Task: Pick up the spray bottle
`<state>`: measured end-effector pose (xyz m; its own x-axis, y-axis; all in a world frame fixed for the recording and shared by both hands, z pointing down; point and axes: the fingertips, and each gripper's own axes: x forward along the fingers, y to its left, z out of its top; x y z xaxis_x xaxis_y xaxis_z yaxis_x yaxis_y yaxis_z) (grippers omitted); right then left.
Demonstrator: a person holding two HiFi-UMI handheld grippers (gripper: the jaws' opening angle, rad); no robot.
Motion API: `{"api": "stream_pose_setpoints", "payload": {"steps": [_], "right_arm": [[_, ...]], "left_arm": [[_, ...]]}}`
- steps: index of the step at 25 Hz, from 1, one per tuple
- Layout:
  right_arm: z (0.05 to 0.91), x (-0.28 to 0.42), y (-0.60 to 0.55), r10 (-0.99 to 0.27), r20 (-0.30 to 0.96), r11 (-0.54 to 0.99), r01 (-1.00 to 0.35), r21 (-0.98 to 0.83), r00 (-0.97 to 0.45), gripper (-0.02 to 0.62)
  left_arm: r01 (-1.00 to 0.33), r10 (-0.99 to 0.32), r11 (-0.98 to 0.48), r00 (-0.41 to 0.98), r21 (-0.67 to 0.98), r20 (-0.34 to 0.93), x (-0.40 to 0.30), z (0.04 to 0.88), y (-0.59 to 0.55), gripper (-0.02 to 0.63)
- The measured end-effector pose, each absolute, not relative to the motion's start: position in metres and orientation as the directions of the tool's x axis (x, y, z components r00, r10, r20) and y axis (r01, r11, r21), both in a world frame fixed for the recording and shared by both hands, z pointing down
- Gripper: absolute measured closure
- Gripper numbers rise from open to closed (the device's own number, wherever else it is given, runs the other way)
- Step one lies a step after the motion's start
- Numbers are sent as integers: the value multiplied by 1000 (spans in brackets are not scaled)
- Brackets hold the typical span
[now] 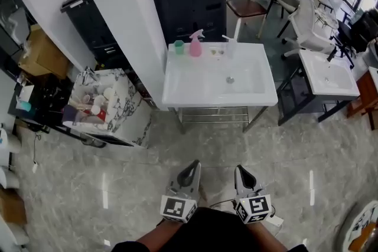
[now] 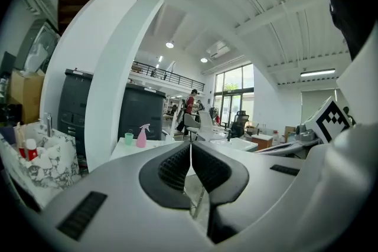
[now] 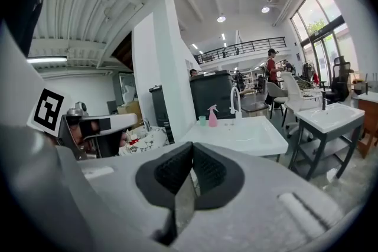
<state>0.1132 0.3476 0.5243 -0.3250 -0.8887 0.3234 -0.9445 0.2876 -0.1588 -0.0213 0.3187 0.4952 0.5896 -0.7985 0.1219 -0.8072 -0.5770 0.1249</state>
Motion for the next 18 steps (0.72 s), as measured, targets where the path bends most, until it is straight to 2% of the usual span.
{"api": "stream_pose_setpoints", "payload": {"steps": [7, 13, 18], "right_arm": [[511, 45, 235, -879, 305, 344, -931, -124, -365, 597], [505, 15, 156, -904, 300, 285, -953, -102, -303, 597], [506, 8, 114, -911, 316, 253, -964, -83, -266, 597]], "left_arm": [[-774, -771, -601, 627, 198, 113, -66, 505, 221, 583], [-757, -752, -638, 652, 140, 96, -96, 483, 144, 583], [-770, -769, -612, 633, 179, 94, -124, 482, 98, 583]]}}
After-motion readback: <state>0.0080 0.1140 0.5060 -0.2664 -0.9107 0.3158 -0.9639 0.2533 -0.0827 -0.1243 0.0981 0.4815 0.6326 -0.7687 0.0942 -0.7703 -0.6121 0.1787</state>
